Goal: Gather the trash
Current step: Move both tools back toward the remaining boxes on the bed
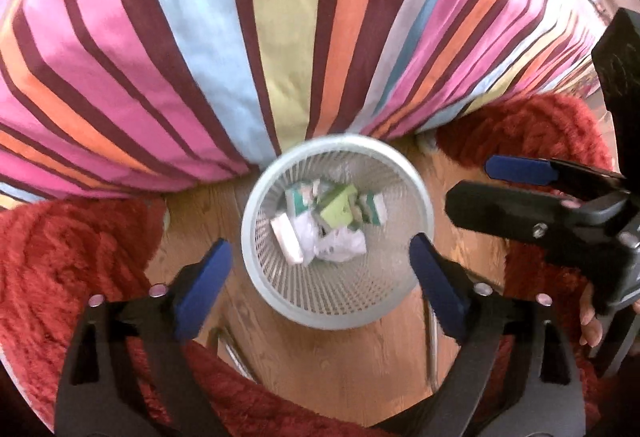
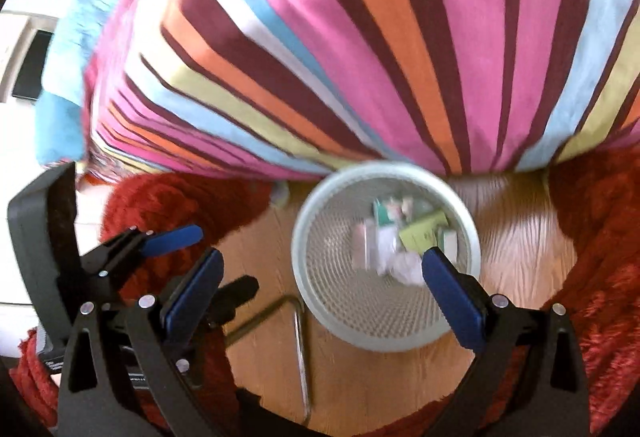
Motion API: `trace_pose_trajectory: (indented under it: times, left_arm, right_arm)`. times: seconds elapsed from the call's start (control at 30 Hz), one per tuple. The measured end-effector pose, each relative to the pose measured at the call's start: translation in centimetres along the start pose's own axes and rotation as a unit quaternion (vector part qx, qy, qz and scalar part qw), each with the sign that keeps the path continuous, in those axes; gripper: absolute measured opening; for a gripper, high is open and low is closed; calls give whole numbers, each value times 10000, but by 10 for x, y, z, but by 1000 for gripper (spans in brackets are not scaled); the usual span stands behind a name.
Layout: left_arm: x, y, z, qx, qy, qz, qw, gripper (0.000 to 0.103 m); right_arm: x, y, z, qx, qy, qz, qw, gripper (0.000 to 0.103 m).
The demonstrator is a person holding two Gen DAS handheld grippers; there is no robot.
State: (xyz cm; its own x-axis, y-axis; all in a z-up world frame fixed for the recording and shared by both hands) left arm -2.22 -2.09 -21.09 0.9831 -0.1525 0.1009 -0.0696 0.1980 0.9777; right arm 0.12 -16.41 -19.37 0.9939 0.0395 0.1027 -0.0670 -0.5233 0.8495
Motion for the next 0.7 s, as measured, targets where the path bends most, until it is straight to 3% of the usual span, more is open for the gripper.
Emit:
trace_pose_trajectory:
  times: [0.3,0.53,0.7]
  left_arm:
    - [7,35,-11,-196,265,560,9979,88]
    - [26,85,-29,-259,591,1465,9871,93]
    - [56,113,-38,-128,478,1939,9798,93]
  right_arm:
    - [14,56,-6,405,160,1168,9922,95]
    - [35,105,-9,865,450,2244,9696,95]
    - [64,123,-6,584,593,2685,9597,95]
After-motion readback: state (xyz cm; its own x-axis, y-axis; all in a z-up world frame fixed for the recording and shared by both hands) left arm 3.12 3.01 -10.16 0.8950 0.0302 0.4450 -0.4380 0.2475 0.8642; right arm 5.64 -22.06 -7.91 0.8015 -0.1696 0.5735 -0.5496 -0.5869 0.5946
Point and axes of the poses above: each gripper's, at about its wrist camera, not at the fingertips, and y roughly against the way its jaws point, z to its right, x to its top, the point moved 2 cm from there along -y, roughly the way its jaws point
